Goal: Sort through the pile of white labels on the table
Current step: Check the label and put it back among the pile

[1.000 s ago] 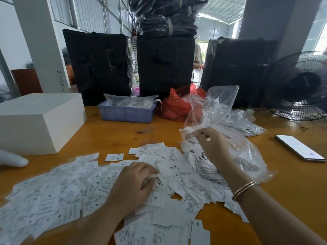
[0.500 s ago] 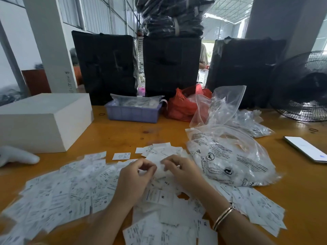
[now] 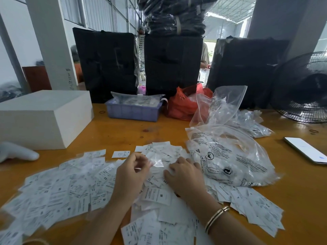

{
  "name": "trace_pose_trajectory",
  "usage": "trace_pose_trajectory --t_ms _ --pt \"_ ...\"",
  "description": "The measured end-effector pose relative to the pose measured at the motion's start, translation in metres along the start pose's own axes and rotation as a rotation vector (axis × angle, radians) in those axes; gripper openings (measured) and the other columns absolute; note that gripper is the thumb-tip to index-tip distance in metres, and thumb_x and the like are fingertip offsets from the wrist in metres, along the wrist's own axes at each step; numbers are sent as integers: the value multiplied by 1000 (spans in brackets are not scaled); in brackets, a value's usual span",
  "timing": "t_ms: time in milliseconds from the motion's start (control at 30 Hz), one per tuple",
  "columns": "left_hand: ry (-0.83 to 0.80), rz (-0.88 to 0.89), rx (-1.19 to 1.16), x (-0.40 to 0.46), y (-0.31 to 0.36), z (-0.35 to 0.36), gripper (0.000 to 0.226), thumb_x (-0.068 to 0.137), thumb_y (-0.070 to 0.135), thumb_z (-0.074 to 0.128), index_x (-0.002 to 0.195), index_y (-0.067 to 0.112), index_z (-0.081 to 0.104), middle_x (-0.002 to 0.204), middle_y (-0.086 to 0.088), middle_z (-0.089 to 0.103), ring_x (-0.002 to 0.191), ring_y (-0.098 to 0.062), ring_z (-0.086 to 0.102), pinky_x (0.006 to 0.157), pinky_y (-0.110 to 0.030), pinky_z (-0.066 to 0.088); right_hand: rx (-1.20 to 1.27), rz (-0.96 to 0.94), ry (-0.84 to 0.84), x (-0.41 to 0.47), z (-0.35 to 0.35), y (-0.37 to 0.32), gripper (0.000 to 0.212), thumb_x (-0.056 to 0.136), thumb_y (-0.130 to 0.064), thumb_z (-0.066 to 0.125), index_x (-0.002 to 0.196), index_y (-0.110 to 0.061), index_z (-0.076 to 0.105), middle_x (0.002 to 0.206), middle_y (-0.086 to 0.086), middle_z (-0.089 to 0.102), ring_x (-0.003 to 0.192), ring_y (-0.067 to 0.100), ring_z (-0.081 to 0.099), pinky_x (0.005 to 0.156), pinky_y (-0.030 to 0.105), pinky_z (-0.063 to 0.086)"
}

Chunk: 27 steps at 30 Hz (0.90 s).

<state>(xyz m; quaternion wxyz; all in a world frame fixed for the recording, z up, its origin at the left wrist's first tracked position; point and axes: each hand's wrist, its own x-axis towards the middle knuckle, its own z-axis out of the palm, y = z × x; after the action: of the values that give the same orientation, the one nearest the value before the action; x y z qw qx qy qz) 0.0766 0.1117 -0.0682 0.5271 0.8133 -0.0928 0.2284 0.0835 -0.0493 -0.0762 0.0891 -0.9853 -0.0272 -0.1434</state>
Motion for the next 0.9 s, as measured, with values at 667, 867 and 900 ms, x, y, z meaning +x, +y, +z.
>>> trace_pose_trajectory --t_ms 667,867,900 --pt "-44 -35 -136 2 2 -1 9 84 27 68 88 32 62 73 9 61 71 3 58 60 -10 47 1049 -102 125 -10 -18 1 39 94 3 46 99 -28 69 86 -10 66 67 1 58 62 15 45" --pt "-187 -56 -163 1 4 -1 31 70 41 69 97 34 57 73 17 62 68 0 61 60 -12 49 942 -190 136 -14 -19 -7 20 91 -16 61 105 -29 68 89 -16 66 80 -5 58 67 15 44" --pt "-181 -73 -161 2 4 0 32 69 42 70 97 34 57 73 16 62 67 1 60 59 -11 48 979 -155 173 -14 -19 -8 24 91 -12 61 104 -32 65 90 -14 67 79 -3 60 67 16 46"
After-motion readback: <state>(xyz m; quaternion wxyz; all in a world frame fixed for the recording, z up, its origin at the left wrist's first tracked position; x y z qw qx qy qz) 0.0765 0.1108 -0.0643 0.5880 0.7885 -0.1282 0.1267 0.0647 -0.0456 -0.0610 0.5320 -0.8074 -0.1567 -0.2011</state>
